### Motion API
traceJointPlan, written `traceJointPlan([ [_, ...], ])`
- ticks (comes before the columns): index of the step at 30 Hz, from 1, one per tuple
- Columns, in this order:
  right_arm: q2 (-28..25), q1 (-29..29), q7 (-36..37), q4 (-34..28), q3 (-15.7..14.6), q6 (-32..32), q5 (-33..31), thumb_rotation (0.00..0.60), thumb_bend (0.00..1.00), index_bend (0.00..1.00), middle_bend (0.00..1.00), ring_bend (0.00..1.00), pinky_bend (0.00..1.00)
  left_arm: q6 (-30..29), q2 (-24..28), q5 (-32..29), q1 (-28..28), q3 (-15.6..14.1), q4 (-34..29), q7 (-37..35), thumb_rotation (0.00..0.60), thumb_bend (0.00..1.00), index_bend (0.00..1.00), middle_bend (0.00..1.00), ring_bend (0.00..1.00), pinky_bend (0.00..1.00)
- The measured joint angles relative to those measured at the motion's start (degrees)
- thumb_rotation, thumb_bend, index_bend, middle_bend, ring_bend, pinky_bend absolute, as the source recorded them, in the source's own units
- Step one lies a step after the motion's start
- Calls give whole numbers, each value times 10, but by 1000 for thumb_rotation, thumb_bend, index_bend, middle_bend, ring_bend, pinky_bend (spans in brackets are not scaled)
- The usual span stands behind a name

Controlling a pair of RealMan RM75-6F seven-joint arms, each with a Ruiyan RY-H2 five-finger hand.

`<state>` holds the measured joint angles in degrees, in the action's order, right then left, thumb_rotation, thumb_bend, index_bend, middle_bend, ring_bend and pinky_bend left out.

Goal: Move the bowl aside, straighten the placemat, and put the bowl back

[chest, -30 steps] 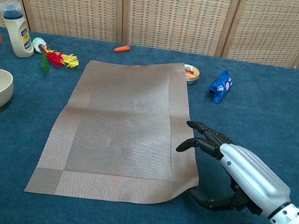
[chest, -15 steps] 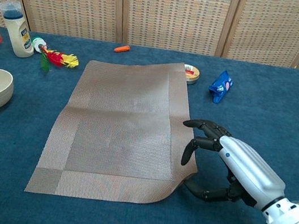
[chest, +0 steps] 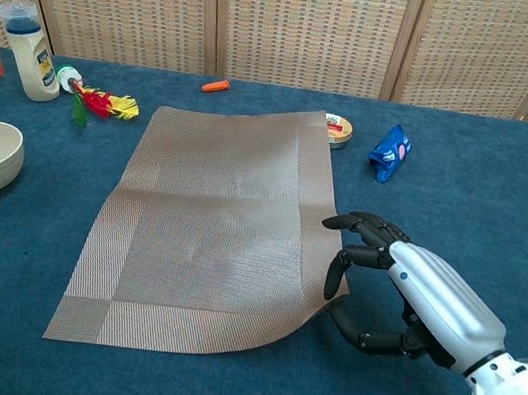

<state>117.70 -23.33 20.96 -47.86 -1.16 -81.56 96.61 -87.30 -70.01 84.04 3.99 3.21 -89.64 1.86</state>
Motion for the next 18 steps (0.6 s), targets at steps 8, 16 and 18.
traceJointPlan([
  [8,-8,1,-6,-11,-3,-3,1,600,612,593,223,0,17,1,0,1,0,0,0,1,600,225,75,0,0,0],
  [16,-23,7,-16,-28,-10,-17,8,600,612,614,240,0,20,-2,-1,2,-1,1,0,1,600,225,75,0,0,0],
  [18,-30,10,-17,-36,-12,-23,9,600,611,616,243,0,20,-2,-1,3,-2,1,0,2,600,225,75,0,0,0],
])
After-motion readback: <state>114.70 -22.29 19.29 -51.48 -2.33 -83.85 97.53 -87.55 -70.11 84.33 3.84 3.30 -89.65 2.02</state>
